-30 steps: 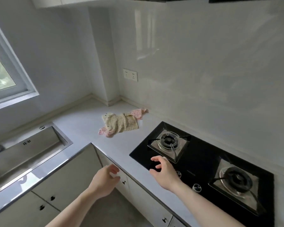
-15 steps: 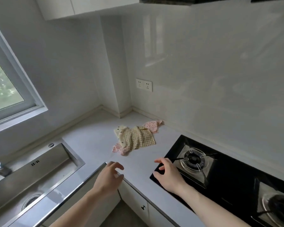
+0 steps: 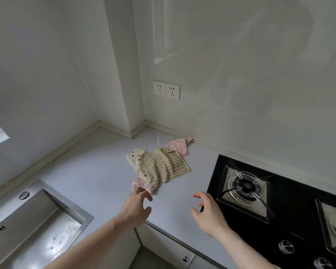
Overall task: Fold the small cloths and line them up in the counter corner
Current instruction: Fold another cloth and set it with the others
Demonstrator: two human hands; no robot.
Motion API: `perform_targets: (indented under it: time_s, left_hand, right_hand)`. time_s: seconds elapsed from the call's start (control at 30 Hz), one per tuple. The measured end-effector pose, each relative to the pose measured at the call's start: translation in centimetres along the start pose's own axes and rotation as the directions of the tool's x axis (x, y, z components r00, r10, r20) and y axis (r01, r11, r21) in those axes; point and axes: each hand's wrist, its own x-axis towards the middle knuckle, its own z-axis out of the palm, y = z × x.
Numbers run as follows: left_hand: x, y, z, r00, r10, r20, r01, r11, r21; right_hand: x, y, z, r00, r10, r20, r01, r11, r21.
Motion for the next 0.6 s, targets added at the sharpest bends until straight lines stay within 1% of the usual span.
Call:
perform_targets:
  time_s: [0.17, 0.23, 0.3, 0.43, 0.5, 0.6]
  left_hand:
    - [4.6, -0.7, 2.5, 0.997, 0.059, -0.047, -0.057, 0.998, 0.037]
    - [6.5, -1.3, 4.1, 0.995, 0.080, -0.059, -0.076, 0.994, 0.072]
    - [8.4, -2.0, 5.8, 0.988, 0.131, -0.088, -0.121, 0.987, 0.106]
    - [12.7, -3.9, 9.7, 0.957, 0.245, -0.155, -0.222, 0.963, 0.151]
    - [14.3, -4.7, 11.9, 0.942, 0.270, -0.197, -0.232, 0.952, 0.198]
    - [15.3, -5.5, 14.5, 0.900, 0.310, -0.308, -0.244, 0.941, 0.236]
  right_hand:
    - [2.5, 1.7, 2.0, 1.000, 0.010, 0.010, -0.009, 0.996, -0.089]
    - [4.0, 3.0, 3.0, 0.999, -0.021, 0.033, 0.025, 0.990, -0.141]
    - [5.9, 4.5, 4.3, 0.996, -0.077, 0.048, 0.085, 0.974, -0.210]
    - [10.6, 8.6, 7.3, 0.984, -0.168, 0.058, 0.178, 0.912, -0.370]
    - [12.2, 10.9, 9.0, 0.980, -0.190, 0.049, 0.192, 0.876, -0.441]
    - [12.7, 13.6, 11.0, 0.968, -0.251, 0.000, 0.212, 0.815, -0.539]
